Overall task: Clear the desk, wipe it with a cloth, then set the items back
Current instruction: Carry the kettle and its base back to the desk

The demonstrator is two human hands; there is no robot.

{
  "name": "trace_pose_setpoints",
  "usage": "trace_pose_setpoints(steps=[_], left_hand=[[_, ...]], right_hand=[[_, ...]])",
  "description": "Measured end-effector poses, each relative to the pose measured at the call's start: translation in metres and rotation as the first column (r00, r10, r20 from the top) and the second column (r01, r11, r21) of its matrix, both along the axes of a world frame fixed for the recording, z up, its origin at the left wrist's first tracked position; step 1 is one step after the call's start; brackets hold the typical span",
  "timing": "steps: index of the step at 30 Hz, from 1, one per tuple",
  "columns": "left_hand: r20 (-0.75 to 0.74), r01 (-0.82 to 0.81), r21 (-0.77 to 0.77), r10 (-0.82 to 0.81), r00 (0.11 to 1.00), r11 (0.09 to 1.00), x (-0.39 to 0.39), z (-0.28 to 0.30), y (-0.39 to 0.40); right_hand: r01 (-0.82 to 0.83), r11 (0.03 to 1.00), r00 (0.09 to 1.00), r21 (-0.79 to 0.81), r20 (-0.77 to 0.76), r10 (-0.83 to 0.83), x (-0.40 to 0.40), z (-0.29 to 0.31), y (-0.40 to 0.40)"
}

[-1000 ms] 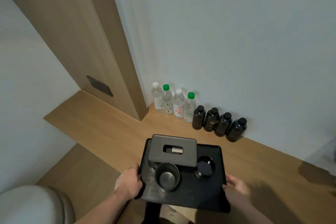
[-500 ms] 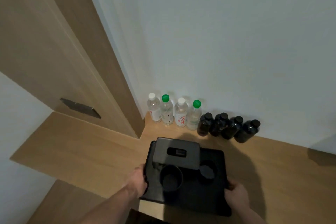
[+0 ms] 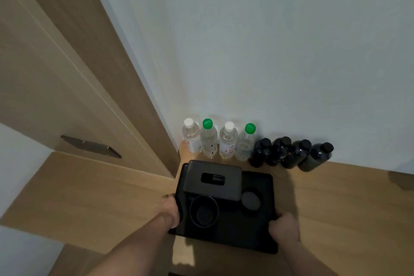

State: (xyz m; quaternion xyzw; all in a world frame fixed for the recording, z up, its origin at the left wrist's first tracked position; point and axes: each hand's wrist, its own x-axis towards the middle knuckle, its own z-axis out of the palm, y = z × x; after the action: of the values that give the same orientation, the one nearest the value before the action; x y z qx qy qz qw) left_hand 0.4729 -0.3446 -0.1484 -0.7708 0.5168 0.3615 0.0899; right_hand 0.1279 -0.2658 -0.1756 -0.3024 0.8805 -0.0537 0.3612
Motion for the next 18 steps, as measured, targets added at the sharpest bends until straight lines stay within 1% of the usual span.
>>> trace_pose_setpoints(steps=[1,4,6,8,11,13,16,17,18], left_hand=[[0.018,0.012,0.03,-0.012,1.0,0.999,0.001,-0.005,0.0],[-0.01,0.015,0.046,-0.015,1.0,0.999,0.002,-0.001,0.003],[-0.041,0.043,0.033,-0.042,0.998,0.999,0.004,0.0,0.011],[-0.074,0.047,-0.001,-0.047,0.996,0.999,0.007,-0.001,0.021],[-0.114,0.007,-0.016,-0.009,0.993,1.0,0.018,-0.01,0.042],[-0.157,-0.062,-0.002,0.061,0.986,0.998,0.026,-0.02,0.057],[-0.229,-0.247,0.039,0.25,0.941,0.968,0.036,-0.054,0.065],[-0.231,-0.273,0.051,0.277,0.933,0.961,0.033,-0.05,0.062],[-0.242,-0.288,0.061,0.294,0.924,0.956,0.026,-0.035,0.058]], right_hand=[[0.0,1.0,1.0,0.018,0.009,0.0,0.002,-0.001,-0.002],[-0.001,1.0,1.0,0.027,0.012,0.0,0.009,0.009,-0.004],[0.017,1.0,0.998,0.02,0.056,-0.018,0.014,0.022,-0.003],[0.053,0.998,0.993,-0.022,0.105,-0.05,0.016,0.026,0.001],[0.121,0.984,0.964,-0.129,0.25,-0.086,0.014,0.017,0.023],[0.154,0.982,0.95,-0.111,0.29,-0.116,0.017,0.018,0.041],[0.152,0.985,0.953,-0.085,0.276,-0.123,0.026,0.013,0.055],[0.152,0.987,0.956,-0.058,0.261,-0.132,0.023,0.0,0.055],[0.156,0.987,0.954,-0.046,0.265,-0.139,0.019,-0.011,0.054]])
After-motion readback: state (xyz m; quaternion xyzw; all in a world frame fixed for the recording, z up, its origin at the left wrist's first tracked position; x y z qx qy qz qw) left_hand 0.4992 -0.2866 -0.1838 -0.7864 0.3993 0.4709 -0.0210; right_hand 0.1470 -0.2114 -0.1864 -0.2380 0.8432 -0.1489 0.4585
